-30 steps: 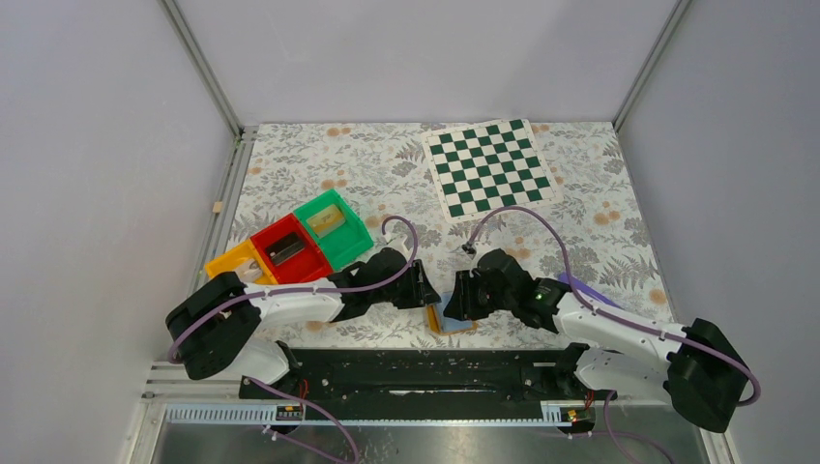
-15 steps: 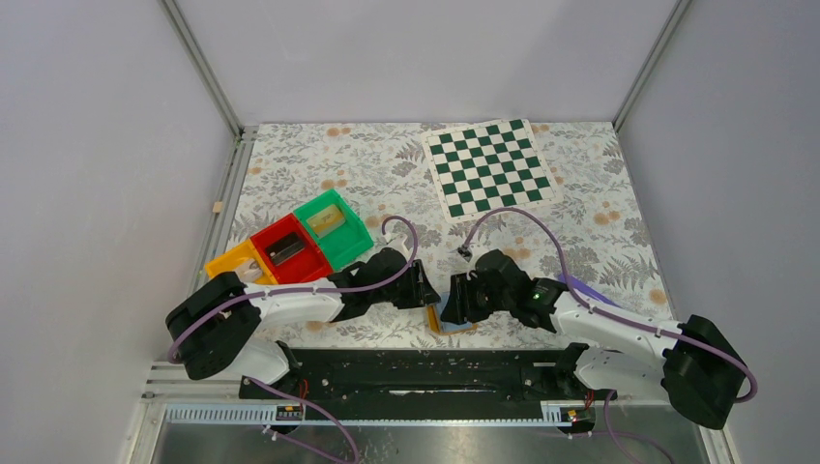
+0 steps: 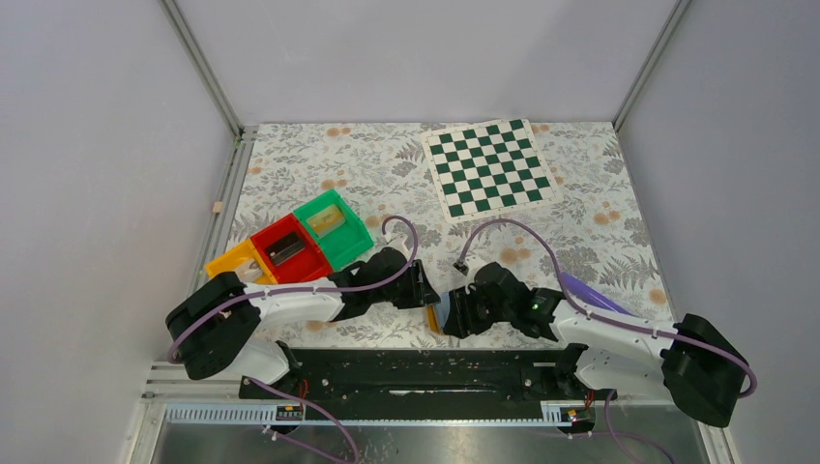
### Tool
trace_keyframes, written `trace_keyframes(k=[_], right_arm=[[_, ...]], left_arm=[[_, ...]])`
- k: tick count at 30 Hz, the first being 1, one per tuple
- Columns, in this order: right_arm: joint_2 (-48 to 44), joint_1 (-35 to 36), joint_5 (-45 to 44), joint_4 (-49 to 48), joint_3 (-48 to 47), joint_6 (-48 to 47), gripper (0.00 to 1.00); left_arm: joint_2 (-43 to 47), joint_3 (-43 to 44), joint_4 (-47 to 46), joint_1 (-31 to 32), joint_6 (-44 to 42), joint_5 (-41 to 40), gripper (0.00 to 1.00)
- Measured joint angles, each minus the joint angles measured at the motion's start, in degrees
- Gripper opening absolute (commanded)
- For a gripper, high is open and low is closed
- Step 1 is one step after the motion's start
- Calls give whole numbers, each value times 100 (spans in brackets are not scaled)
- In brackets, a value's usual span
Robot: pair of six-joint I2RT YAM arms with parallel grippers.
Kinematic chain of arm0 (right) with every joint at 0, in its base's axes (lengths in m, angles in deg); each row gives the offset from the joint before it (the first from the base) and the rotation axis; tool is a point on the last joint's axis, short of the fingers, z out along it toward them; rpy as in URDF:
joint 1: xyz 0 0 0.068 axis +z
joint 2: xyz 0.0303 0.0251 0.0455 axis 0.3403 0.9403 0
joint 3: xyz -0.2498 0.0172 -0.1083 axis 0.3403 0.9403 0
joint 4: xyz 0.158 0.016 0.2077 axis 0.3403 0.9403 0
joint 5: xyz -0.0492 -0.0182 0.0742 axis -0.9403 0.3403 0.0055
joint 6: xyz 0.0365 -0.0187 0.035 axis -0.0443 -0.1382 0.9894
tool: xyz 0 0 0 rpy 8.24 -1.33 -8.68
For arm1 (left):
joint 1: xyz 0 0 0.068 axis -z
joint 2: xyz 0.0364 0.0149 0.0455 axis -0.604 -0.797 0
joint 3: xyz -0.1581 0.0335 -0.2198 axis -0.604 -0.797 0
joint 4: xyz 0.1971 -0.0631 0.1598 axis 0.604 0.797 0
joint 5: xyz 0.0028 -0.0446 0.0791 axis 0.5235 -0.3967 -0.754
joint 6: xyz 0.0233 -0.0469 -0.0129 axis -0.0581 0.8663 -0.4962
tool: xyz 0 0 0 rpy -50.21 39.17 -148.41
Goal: Take the credit cards out of the card holder
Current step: Remove the credit card from the card holder.
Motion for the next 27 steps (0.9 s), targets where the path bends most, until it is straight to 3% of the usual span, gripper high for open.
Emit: trace_keyframes(k=[15, 22, 27], right_arm=[[87, 345, -595, -769, 367, -125, 54], [103, 369, -1082, -824, 398, 31, 49], [-28, 382, -1274, -946, 568, 225, 50]], left_arm=[[0, 70, 129, 0, 0, 4, 37], [0, 92, 179, 0, 0, 4, 41], [0, 109, 229, 0, 0, 22, 35]])
